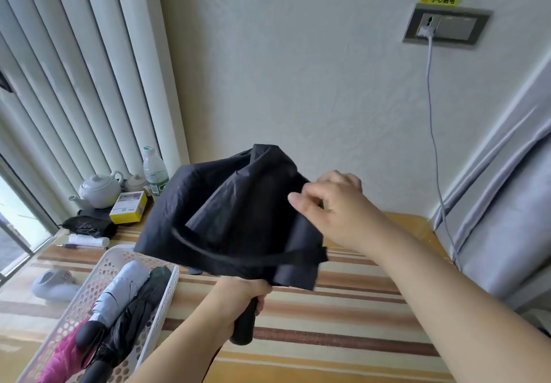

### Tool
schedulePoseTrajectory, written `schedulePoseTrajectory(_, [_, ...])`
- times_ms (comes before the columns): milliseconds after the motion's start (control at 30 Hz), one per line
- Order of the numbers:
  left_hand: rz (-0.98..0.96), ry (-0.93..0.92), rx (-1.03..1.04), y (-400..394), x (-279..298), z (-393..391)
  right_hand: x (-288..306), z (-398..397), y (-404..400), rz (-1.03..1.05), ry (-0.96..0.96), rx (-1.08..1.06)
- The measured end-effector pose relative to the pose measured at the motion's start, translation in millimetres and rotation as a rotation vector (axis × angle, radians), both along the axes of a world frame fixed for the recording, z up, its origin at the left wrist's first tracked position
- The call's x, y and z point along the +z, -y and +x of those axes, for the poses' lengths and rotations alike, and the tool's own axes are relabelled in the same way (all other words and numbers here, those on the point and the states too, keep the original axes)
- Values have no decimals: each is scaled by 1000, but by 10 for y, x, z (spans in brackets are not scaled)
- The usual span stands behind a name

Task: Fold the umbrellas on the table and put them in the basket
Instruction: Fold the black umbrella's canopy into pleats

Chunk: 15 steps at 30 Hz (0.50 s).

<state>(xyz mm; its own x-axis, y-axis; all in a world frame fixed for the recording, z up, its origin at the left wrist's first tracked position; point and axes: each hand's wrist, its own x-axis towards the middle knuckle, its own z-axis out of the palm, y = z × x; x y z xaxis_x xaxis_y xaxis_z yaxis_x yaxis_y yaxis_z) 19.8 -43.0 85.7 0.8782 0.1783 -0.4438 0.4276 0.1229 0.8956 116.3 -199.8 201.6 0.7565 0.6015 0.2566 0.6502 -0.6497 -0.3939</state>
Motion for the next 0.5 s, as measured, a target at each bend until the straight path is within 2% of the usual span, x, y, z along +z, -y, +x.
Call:
schedulePoseTrajectory(67, [-34,14,16,-26,16,-20,-53,38,113,83,-57,-208])
schedulePoseTrajectory(133, [-109,-6,41,-58,-17,-38,-120,63,181,131,-309,-349])
schedulePoseTrajectory(167, [-148,-13,34,-68,-28,-48,-156,73,207,90,-421,-368])
schedulePoseTrajectory(200, [-182,-13,17,-74,-24,-64,-211,89,235,38,-469,-363])
schedulePoseTrajectory(267, [-231,-14,-36,-94,18,-116,-285,104,276,16,-435,-340])
schedulePoseTrajectory(333, [-245,-14,-112,-147,51,-171,-322,149,323,86,-388,-305])
schedulePoseTrajectory(500, [-322,11,-239,-330,31,-250,-268,260,271,337,-484,-81])
